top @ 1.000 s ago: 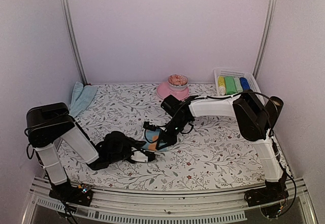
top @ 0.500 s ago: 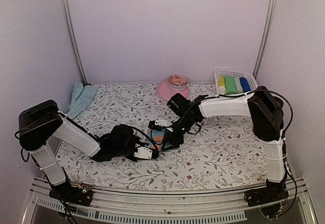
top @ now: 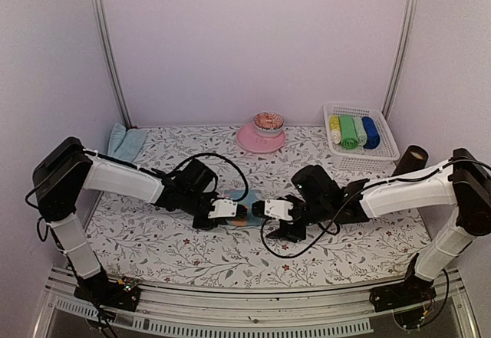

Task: Roll the towels
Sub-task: Roll the towel at the center of the board.

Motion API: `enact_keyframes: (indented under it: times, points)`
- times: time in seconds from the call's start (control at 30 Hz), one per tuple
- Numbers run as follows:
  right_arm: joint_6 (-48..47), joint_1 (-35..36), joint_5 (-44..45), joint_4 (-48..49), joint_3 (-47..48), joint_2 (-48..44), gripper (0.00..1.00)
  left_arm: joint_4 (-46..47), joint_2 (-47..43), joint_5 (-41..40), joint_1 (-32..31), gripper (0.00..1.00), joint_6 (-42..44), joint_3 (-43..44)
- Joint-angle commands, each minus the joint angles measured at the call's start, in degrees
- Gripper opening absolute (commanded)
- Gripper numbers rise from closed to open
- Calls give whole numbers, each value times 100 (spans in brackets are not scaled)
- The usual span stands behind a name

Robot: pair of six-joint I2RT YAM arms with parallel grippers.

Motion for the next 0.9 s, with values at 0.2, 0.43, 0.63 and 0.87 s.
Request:
enact_keyframes:
  times: [0.2, 0.43, 0.63, 0.87]
  points:
    - [-1054, 589, 1174, 2409, -846, 98, 62, -1998, 914, 883, 454, 0, -396, 1013]
    - [-1447, 843, 2076, 2637, -246, 1136, 62, -2634, 1554, 1062, 596, 1, -379, 1600]
    - [-1742, 865, 2591, 2878, 108, 1700, 62, -2955, 1722, 1282, 674, 2, -300, 1845]
    - [-1990, 865, 2972, 2917, 336, 2194, 62, -3186, 1923, 1243, 704, 2, -194, 2030]
